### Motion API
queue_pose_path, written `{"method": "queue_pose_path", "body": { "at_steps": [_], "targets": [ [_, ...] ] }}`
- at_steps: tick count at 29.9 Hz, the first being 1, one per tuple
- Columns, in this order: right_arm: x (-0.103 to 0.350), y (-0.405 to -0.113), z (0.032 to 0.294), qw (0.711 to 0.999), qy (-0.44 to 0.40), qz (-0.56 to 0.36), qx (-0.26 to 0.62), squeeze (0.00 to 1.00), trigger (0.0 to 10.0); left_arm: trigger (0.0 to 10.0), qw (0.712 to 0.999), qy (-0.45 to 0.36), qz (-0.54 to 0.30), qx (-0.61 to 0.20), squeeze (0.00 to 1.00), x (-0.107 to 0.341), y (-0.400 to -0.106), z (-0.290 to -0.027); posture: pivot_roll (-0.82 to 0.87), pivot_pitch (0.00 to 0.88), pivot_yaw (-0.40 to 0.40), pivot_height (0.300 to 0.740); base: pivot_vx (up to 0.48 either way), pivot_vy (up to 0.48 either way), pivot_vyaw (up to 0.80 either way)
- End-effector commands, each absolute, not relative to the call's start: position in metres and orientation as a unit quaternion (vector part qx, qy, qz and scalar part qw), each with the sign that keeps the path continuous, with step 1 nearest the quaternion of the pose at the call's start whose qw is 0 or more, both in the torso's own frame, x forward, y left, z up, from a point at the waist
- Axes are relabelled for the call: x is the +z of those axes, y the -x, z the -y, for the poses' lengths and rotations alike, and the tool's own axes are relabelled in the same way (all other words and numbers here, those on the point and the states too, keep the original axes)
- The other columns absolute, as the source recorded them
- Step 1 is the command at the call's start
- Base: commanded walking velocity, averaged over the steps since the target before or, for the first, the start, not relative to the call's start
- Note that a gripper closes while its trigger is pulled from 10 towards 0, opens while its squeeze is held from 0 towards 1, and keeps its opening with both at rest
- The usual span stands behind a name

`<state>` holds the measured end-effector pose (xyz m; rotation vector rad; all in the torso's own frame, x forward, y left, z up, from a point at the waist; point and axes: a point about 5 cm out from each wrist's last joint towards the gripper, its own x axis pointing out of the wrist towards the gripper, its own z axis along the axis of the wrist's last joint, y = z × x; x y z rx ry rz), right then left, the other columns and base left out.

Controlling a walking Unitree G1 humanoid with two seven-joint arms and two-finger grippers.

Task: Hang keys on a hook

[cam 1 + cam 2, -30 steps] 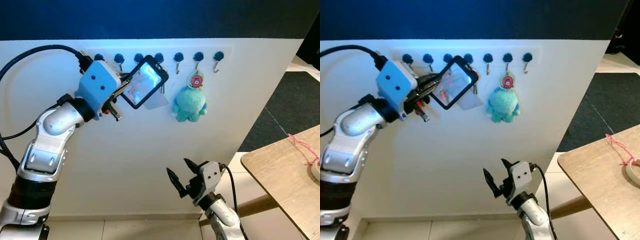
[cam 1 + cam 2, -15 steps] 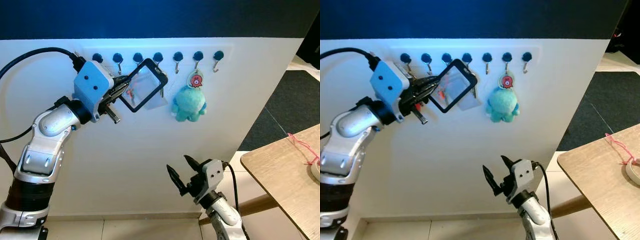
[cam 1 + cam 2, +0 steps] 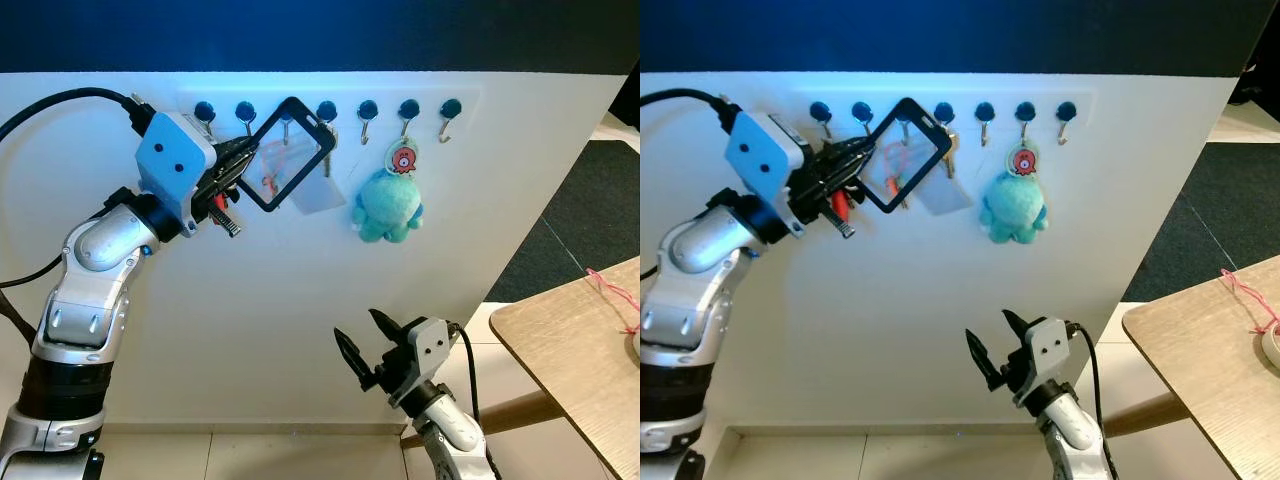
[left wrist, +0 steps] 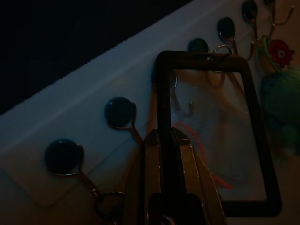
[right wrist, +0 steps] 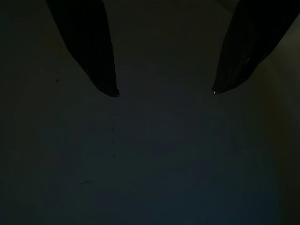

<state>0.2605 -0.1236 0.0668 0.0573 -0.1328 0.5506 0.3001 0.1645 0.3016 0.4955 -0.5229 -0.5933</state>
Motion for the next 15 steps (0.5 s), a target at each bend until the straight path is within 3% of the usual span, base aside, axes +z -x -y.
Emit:
{"method": "queue_pose_path", "body": {
  "at_steps": [1, 15],
  "targets": [
    [0.0651, -0.2589, 0.1233, 0.960, -0.031, 0.057, 0.274, 0.00, 10.0, 10.0, 0.900, -0.236, 0.256, -0.262, 0.00, 0.3043, -0.3025, -0.1688, 0.03, 0.092, 0.007, 0.740, 0.000, 0.000, 0.00],
    [0.0651, -0.2578, 0.1230, 0.959, -0.033, 0.052, 0.276, 0.00, 10.0, 10.0, 0.904, -0.263, 0.232, -0.245, 0.00, 0.2975, -0.3055, -0.1665, 0.03, 0.095, 0.007, 0.740, 0.000, 0.000, 0.00]
  ]
}}
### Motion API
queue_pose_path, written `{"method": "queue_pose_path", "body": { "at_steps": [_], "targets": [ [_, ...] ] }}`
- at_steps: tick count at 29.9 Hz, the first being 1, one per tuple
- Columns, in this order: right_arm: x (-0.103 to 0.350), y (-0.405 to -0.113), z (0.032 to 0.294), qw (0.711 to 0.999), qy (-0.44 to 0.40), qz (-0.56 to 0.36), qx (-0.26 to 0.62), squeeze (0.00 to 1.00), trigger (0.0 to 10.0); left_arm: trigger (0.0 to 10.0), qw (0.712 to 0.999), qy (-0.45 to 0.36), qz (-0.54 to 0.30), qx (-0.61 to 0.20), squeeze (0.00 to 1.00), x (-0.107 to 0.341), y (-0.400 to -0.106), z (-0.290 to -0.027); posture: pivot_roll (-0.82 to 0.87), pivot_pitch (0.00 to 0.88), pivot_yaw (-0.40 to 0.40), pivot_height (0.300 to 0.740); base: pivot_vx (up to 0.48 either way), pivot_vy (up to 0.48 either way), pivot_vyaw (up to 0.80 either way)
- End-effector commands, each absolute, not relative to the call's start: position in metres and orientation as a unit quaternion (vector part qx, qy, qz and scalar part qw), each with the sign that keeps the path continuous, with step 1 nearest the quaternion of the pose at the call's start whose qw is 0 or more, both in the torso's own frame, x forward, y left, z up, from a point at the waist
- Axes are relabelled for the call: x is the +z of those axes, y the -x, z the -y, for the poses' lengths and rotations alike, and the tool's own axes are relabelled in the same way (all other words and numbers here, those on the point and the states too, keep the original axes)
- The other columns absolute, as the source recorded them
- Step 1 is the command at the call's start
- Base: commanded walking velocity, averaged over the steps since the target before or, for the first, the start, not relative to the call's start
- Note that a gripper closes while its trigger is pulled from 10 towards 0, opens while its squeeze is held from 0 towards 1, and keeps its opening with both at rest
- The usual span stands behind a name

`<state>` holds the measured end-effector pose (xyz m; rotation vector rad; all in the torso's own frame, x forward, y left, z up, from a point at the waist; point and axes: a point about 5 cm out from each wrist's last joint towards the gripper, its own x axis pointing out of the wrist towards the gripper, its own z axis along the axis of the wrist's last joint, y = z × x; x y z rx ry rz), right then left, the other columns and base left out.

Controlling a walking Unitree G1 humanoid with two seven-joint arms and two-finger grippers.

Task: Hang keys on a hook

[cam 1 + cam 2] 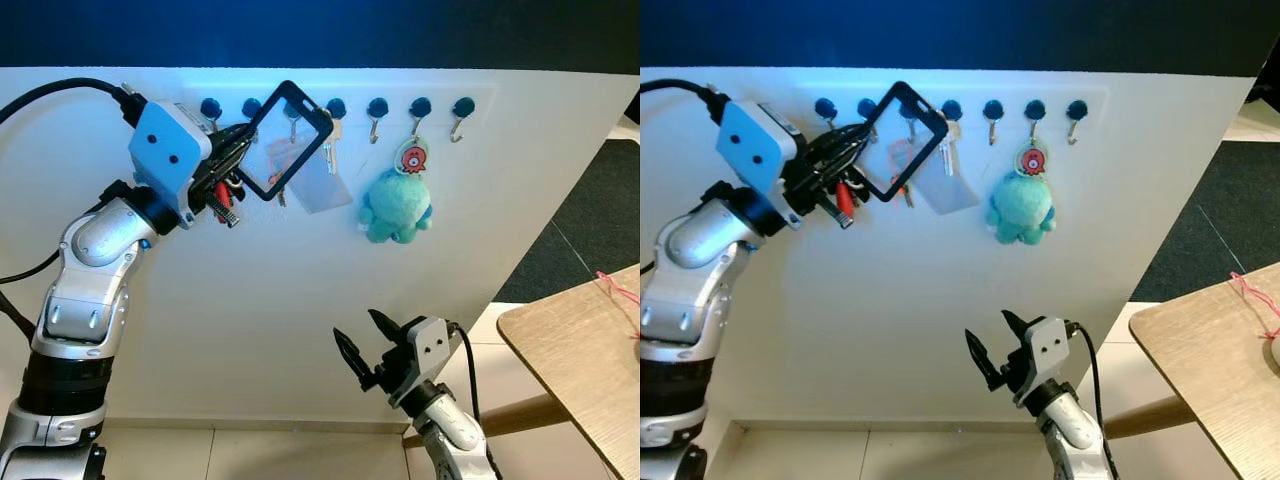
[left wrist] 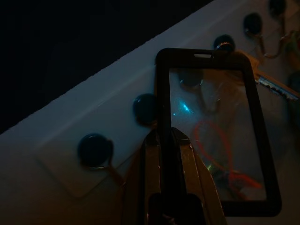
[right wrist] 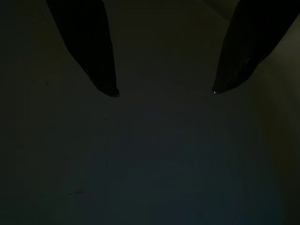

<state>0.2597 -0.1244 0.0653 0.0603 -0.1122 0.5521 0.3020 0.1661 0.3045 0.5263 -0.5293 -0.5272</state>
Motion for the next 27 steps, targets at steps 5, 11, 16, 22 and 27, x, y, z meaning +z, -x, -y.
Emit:
{"method": "queue_pose_path", "body": {
  "at_steps": [5, 11, 16, 22, 27],
  "targets": [
    [0.066, -0.258, 0.122, 0.959, -0.032, 0.054, 0.278, 0.00, 10.0, 10.0, 0.903, -0.282, 0.224, -0.235, 0.00, 0.294, -0.308, -0.162, 0.03, 0.094, 0.008, 0.740, 0.000, 0.000, 0.00],
    [0.067, -0.259, 0.122, 0.959, -0.032, 0.054, 0.278, 0.00, 10.0, 10.0, 0.901, -0.294, 0.222, -0.228, 0.00, 0.298, -0.309, -0.168, 0.03, 0.094, 0.008, 0.740, 0.000, 0.000, 0.00],
    [0.067, -0.259, 0.122, 0.958, -0.032, 0.053, 0.279, 0.00, 10.0, 10.0, 0.898, -0.295, 0.221, -0.240, 0.00, 0.298, -0.308, -0.162, 0.03, 0.094, 0.007, 0.740, 0.000, 0.000, 0.00],
    [0.067, -0.259, 0.122, 0.958, -0.032, 0.054, 0.278, 0.00, 10.0, 10.0, 0.897, -0.271, 0.230, -0.261, 0.00, 0.297, -0.305, -0.147, 0.03, 0.092, 0.010, 0.740, 0.000, 0.000, 0.00],
    [0.067, -0.260, 0.122, 0.959, -0.032, 0.054, 0.278, 0.00, 10.0, 10.0, 0.893, -0.260, 0.231, -0.287, 0.00, 0.294, -0.301, -0.133, 0.03, 0.090, 0.011, 0.740, 0.000, 0.000, 0.00]
  ]
}}
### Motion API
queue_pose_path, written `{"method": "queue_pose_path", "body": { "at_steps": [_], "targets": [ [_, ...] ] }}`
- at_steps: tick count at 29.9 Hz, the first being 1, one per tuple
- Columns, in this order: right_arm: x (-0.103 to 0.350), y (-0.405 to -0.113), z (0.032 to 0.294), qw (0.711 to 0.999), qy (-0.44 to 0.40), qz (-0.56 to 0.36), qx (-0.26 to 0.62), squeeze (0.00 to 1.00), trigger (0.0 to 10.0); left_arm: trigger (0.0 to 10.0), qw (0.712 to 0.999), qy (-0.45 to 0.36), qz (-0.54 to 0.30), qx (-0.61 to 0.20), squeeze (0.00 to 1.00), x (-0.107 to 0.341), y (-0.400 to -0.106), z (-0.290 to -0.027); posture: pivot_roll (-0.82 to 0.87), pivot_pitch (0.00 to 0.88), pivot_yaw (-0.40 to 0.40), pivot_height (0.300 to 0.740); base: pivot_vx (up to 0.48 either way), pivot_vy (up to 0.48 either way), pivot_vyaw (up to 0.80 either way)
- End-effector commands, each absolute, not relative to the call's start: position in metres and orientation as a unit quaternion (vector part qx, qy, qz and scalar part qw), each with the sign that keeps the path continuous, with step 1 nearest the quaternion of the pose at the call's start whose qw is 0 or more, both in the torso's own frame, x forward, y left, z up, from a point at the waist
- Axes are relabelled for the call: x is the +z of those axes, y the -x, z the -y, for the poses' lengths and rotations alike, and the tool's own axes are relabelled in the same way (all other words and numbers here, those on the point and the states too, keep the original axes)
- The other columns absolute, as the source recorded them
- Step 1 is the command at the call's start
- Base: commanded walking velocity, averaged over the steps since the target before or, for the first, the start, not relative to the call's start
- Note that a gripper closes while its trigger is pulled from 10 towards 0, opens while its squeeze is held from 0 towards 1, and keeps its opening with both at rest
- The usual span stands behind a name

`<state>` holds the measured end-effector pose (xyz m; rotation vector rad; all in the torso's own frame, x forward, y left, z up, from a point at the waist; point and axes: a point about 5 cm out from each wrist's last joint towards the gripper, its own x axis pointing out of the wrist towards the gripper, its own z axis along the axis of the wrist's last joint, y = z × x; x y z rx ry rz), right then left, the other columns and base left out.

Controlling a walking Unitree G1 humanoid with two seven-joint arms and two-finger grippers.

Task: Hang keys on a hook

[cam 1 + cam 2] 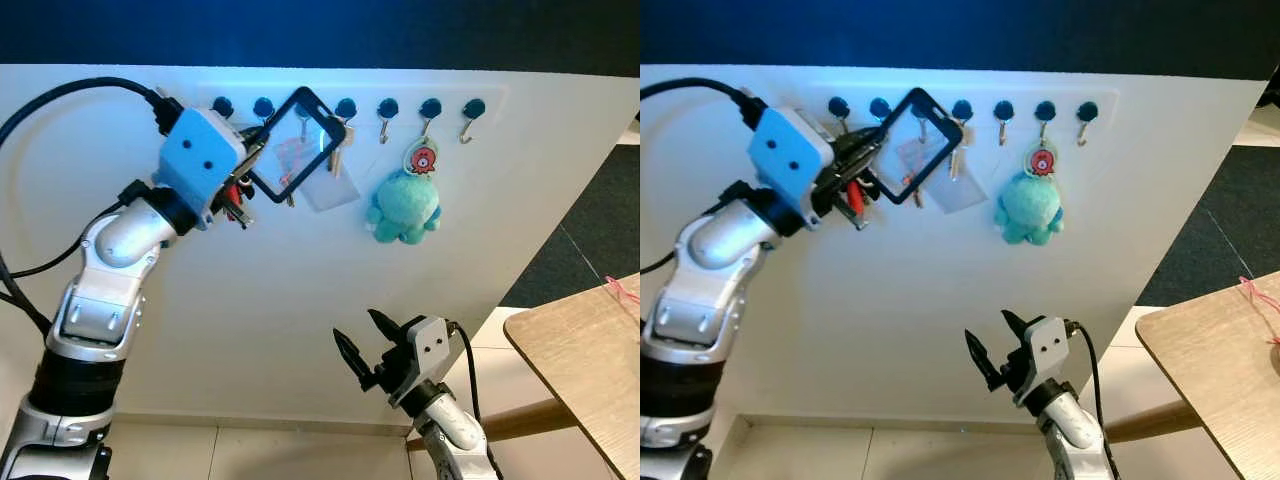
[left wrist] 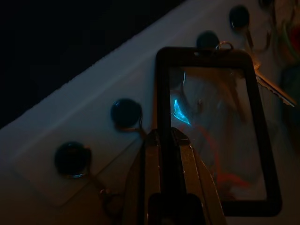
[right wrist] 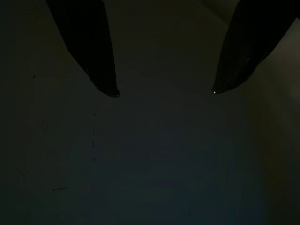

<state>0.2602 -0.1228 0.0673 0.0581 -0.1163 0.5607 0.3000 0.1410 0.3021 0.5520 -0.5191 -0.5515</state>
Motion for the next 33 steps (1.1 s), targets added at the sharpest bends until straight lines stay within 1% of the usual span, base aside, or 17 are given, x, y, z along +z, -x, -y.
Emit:
{"method": "queue_pose_path", "body": {
  "at_steps": [1, 3, 5, 15, 18, 21, 26, 27, 28, 29, 30, 33],
  "targets": [
    [0.067, -0.260, 0.122, 0.959, -0.032, 0.054, 0.278, 0.00, 10.0, 10.0, 0.893, -0.260, 0.231, -0.287, 0.00, 0.294, -0.301, -0.133, 0.03, 0.090, 0.011, 0.740, 0.000, 0.000, 0.00],
    [0.067, -0.260, 0.121, 0.959, -0.033, 0.055, 0.278, 0.00, 10.0, 10.0, 0.891, -0.257, 0.228, -0.299, 0.00, 0.289, -0.300, -0.125, 0.03, 0.088, 0.012, 0.740, 0.000, 0.000, 0.00],
    [0.067, -0.260, 0.121, 0.958, -0.033, 0.055, 0.278, 0.00, 10.0, 10.0, 0.890, -0.258, 0.226, -0.301, 0.00, 0.288, -0.300, -0.123, 0.02, 0.087, 0.011, 0.740, 0.000, 0.000, 0.00],
    [0.067, -0.260, 0.121, 0.958, -0.032, 0.054, 0.279, 0.00, 10.0, 10.0, 0.890, -0.258, 0.222, -0.304, 0.00, 0.288, -0.300, -0.122, 0.03, 0.085, 0.011, 0.740, 0.000, 0.000, 0.00],
    [0.067, -0.259, 0.121, 0.958, -0.032, 0.054, 0.279, 0.00, 10.0, 10.0, 0.889, -0.263, 0.218, -0.304, 0.00, 0.287, -0.300, -0.122, 0.03, 0.086, 0.011, 0.740, 0.000, 0.000, 0.00],
    [0.067, -0.259, 0.121, 0.958, -0.031, 0.054, 0.279, 0.00, 10.0, 10.0, 0.886, -0.287, 0.200, -0.303, 0.00, 0.282, -0.300, -0.126, 0.03, 0.089, 0.011, 0.740, 0.000, 0.000, 0.00],
    [0.067, -0.258, 0.121, 0.958, -0.031, 0.053, 0.278, 0.00, 10.0, 10.0, 0.888, -0.294, 0.199, -0.291, 0.00, 0.282, -0.301, -0.130, 0.03, 0.092, 0.010, 0.740, 0.000, 0.000, 0.00],
    [0.067, -0.258, 0.121, 0.959, -0.032, 0.053, 0.278, 0.00, 10.0, 10.0, 0.892, -0.293, 0.202, -0.278, 0.04, 0.284, -0.303, -0.133, 0.03, 0.093, 0.010, 0.740, 0.000, 0.000, 0.00],
    [0.067, -0.258, 0.121, 0.959, -0.032, 0.053, 0.278, 0.00, 10.0, 10.0, 0.892, -0.293, 0.202, -0.278, 0.04, 0.284, -0.303, -0.133, 0.03, 0.093, 0.010, 0.740, 0.000, 0.000, 0.00],
    [0.066, -0.258, 0.121, 0.959, -0.032, 0.052, 0.278, 0.00, 10.0, 10.0, 0.896, -0.293, 0.206, -0.264, 0.74, 0.286, -0.304, -0.136, 0.03, 0.094, 0.010, 0.740, 0.000, 0.000, 0.00],
    [0.066, -0.258, 0.121, 0.959, -0.032, 0.052, 0.278, 0.00, 10.0, 10.0, 0.899, -0.288, 0.209, -0.253, 1.00, 0.288, -0.305, -0.138, 0.03, 0.094, 0.010, 0.740, 0.000, 0.000, 0.00],
    [0.066, -0.258, 0.120, 0.959, -0.033, 0.052, 0.278, 0.00, 10.0, 10.0, 0.903, -0.284, 0.213, -0.242, 1.00, 0.291, -0.307, -0.140, 0.03, 0.095, 0.011, 0.740, 0.000, 0.000, 0.00]
  ]
}}
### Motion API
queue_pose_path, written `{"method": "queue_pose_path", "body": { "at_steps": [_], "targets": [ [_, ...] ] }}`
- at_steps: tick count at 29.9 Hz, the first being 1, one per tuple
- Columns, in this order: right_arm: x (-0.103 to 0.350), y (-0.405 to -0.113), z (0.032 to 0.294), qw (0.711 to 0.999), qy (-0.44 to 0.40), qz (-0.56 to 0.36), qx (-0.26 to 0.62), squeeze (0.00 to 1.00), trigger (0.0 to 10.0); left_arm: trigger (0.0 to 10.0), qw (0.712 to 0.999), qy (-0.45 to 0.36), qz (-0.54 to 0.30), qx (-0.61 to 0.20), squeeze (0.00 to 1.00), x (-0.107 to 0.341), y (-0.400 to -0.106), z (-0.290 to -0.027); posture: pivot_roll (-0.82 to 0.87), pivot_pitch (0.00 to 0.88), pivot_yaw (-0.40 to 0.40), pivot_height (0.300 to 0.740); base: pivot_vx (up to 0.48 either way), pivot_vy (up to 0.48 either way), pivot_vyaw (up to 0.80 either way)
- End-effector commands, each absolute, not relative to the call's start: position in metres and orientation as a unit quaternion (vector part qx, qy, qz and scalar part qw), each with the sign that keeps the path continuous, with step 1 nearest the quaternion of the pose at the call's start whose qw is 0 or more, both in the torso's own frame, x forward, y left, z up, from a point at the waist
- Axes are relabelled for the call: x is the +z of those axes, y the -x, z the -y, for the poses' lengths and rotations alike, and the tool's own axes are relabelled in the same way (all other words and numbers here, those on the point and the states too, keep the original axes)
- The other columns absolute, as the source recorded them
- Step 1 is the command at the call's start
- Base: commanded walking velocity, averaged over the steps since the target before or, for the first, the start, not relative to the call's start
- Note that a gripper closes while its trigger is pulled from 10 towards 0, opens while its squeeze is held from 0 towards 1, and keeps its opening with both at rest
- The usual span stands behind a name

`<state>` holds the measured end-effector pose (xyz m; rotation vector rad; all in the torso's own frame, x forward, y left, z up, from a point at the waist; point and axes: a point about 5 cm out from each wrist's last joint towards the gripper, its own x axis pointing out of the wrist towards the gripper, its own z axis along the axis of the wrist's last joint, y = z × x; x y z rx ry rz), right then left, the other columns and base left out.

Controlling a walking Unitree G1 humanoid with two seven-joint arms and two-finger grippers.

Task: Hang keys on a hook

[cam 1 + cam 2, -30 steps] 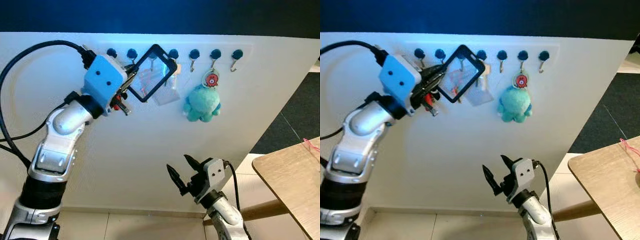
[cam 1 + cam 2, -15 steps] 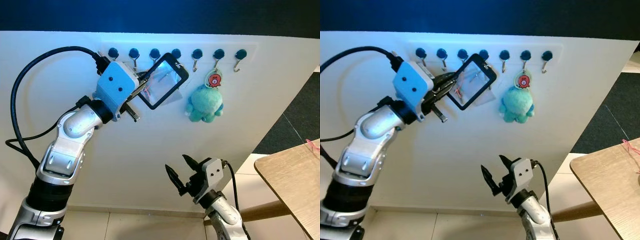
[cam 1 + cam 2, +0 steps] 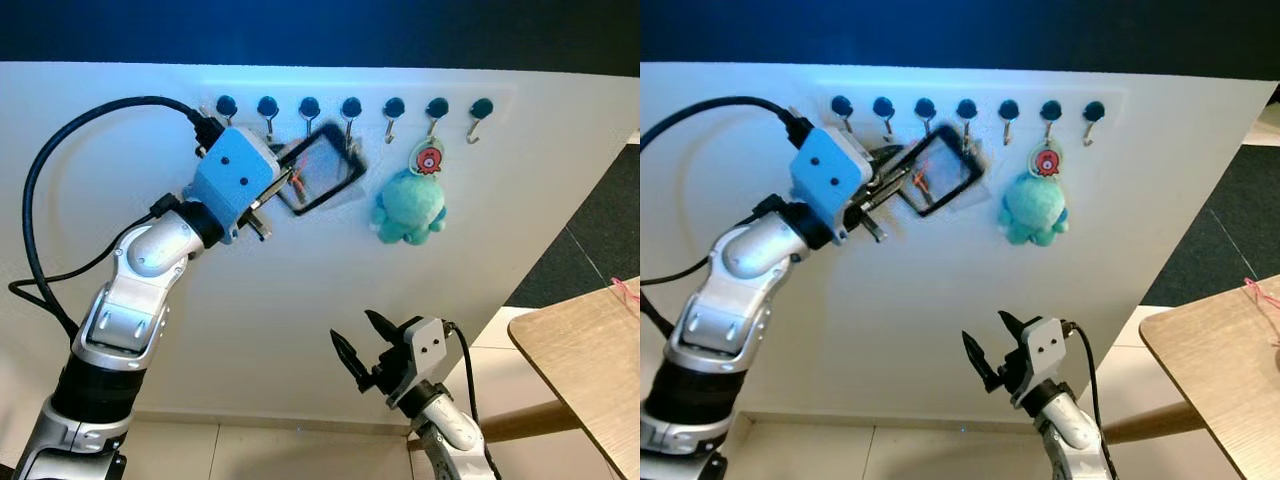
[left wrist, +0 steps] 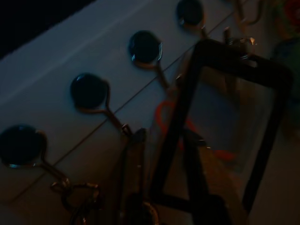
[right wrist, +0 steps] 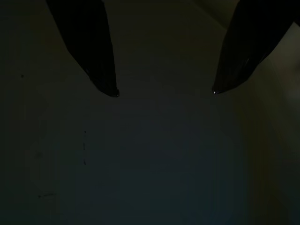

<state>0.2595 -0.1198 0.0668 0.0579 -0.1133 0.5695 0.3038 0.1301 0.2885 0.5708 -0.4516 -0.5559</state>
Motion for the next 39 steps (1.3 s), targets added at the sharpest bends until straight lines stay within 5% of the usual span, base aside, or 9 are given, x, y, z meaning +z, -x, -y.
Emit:
{"method": "queue_pose_path", "body": {
  "at_steps": [1, 3, 4, 6, 19, 20, 26, 27, 39],
  "targets": [
    [0.066, -0.258, 0.120, 0.959, -0.033, 0.052, 0.278, 0.00, 10.0, 10.0, 0.904, -0.285, 0.216, -0.232, 1.00, 0.293, -0.307, -0.142, 0.03, 0.095, 0.012, 0.740, 0.000, 0.000, 0.00],
    [0.066, -0.258, 0.120, 0.959, -0.033, 0.052, 0.277, 0.00, 10.0, 10.0, 0.906, -0.286, 0.219, -0.223, 1.00, 0.294, -0.308, -0.143, 0.03, 0.095, 0.012, 0.740, 0.000, 0.000, 0.00],
    [0.066, -0.258, 0.121, 0.959, -0.033, 0.053, 0.277, 0.00, 10.0, 10.0, 0.908, -0.282, 0.223, -0.215, 0.38, 0.296, -0.309, -0.145, 0.03, 0.095, 0.012, 0.740, 0.000, 0.000, 0.00],
    [0.066, -0.258, 0.121, 0.959, -0.034, 0.053, 0.276, 0.00, 10.0, 10.0, 0.910, -0.278, 0.227, -0.210, 0.00, 0.298, -0.309, -0.146, 0.03, 0.095, 0.012, 0.740, 0.000, 0.000, 0.00],
    [0.066, -0.258, 0.122, 0.960, -0.034, 0.052, 0.275, 0.00, 10.0, 10.0, 0.912, -0.215, 0.299, -0.180, 0.00, 0.317, -0.302, -0.150, 0.03, 0.098, 0.008, 0.740, 0.000, 0.000, 0.00],
    [0.066, -0.258, 0.122, 0.960, -0.034, 0.052, 0.274, 0.00, 10.0, 10.0, 0.912, -0.205, 0.310, -0.172, 1.00, 0.320, -0.302, -0.151, 0.03, 0.097, 0.008, 0.740, 0.000, 0.000, 0.00],
    [0.066, -0.258, 0.122, 0.960, -0.034, 0.052, 0.274, 0.00, 10.0, 10.0, 0.913, -0.198, 0.313, -0.170, 1.00, 0.322, -0.302, -0.153, 0.03, 0.097, 0.008, 0.740, 0.000, 0.000, 0.00],
    [0.067, -0.259, 0.122, 0.960, -0.034, 0.053, 0.274, 0.00, 10.0, 10.0, 0.914, -0.193, 0.313, -0.172, 0.01, 0.322, -0.302, -0.153, 0.03, 0.097, 0.008, 0.740, 0.000, 0.000, 0.00],
    [0.067, -0.259, 0.123, 0.960, -0.035, 0.052, 0.273, 0.00, 10.0, 10.0, 0.912, -0.121, 0.336, -0.204, 0.00, 0.323, -0.297, -0.152, 0.03, 0.098, 0.007, 0.740, 0.000, 0.000, 0.00]
  ]
}}
